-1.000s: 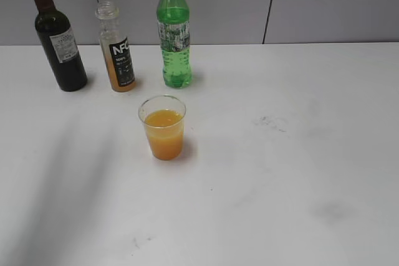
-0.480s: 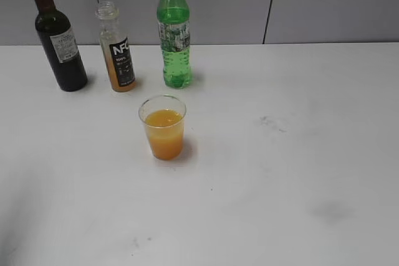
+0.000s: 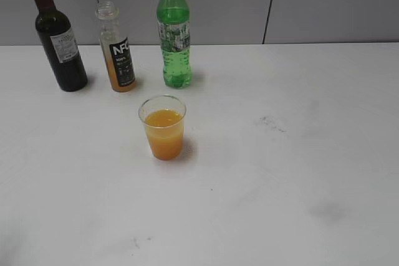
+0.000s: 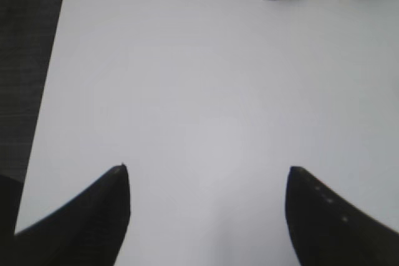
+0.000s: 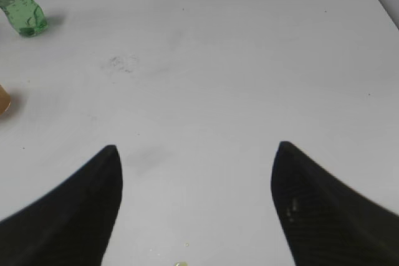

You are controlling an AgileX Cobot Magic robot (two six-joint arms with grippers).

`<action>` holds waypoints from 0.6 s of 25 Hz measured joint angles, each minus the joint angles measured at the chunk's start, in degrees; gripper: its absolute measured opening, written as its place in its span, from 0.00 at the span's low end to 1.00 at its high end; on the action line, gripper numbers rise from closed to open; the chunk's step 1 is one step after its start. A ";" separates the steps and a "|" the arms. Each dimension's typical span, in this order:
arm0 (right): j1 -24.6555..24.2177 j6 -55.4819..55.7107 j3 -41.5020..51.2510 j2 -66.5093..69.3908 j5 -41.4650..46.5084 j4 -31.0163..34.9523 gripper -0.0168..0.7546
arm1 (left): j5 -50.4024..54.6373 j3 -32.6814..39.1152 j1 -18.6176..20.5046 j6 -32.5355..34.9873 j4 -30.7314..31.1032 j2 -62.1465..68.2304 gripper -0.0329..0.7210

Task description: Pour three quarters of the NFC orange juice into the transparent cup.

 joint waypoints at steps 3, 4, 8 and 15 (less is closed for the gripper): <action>0.00 0.00 0.00 0.00 0.00 0.04 0.76 | 0.76 6.77 0.00 0.00 -1.56 -8.00 0.83; 0.00 0.00 0.00 0.00 0.00 0.04 0.76 | 0.83 8.92 0.00 0.00 -1.79 -10.36 0.83; 0.00 0.00 0.00 0.00 0.00 0.04 0.76 | 1.90 15.79 0.00 -0.18 -1.96 -21.10 0.83; 0.00 0.00 0.00 0.00 0.00 0.04 0.76 | 4.02 19.95 0.00 -0.93 -1.98 -34.82 0.83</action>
